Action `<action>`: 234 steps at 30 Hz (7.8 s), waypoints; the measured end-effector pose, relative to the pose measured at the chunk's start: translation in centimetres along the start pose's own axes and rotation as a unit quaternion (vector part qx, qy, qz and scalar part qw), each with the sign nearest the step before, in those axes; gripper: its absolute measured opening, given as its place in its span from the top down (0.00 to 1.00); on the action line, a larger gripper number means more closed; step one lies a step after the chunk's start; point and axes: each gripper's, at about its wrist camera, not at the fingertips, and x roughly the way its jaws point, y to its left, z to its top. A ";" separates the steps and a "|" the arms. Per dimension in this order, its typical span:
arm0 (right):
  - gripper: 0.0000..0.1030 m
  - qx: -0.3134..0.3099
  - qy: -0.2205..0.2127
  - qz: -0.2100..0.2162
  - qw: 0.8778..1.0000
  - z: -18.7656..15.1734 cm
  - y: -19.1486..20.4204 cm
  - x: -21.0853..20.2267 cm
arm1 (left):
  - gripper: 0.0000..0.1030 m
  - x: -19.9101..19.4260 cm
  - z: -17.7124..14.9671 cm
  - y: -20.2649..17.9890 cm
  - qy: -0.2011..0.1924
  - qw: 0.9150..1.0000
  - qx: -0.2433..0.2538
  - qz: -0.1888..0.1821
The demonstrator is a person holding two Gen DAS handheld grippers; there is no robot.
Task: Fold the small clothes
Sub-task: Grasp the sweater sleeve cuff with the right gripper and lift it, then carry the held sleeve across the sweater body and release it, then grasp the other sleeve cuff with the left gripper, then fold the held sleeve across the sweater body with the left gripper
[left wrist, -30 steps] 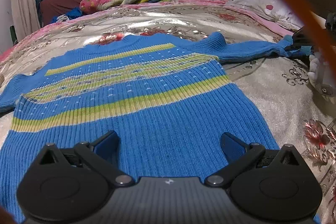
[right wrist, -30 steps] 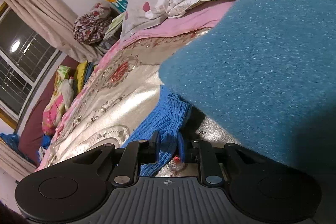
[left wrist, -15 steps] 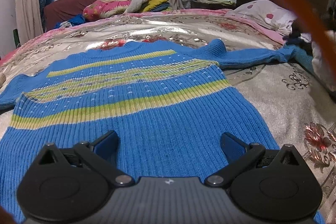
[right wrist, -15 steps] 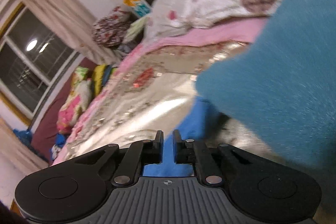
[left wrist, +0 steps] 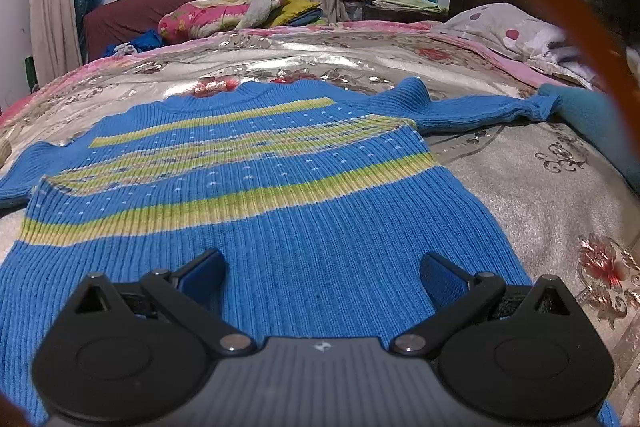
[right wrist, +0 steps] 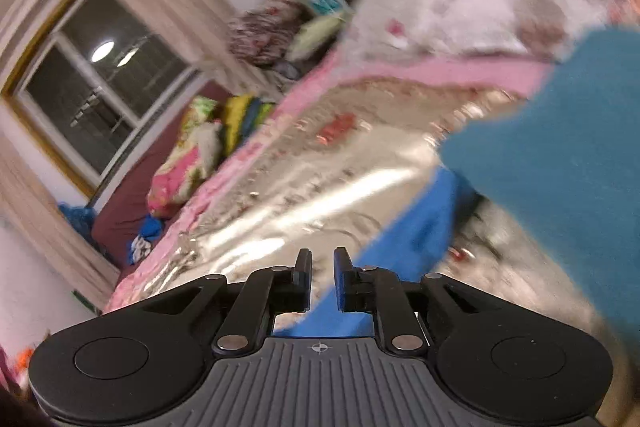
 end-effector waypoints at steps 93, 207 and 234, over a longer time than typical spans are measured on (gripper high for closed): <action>0.92 -0.411 0.170 0.122 0.887 -29.0 32.2 7.7 | 0.00 -4.0 1.3 23.2 0.035 0.986 -0.124 0.102; 0.85 -0.269 0.254 0.147 0.917 -22.7 25.4 7.1 | 0.86 2.5 8.1 24.0 0.055 0.979 -0.175 -0.087; 0.50 -0.320 0.216 0.171 0.906 -23.4 31.8 12.2 | 0.84 -3.4 0.3 25.5 0.027 0.979 -0.200 -0.036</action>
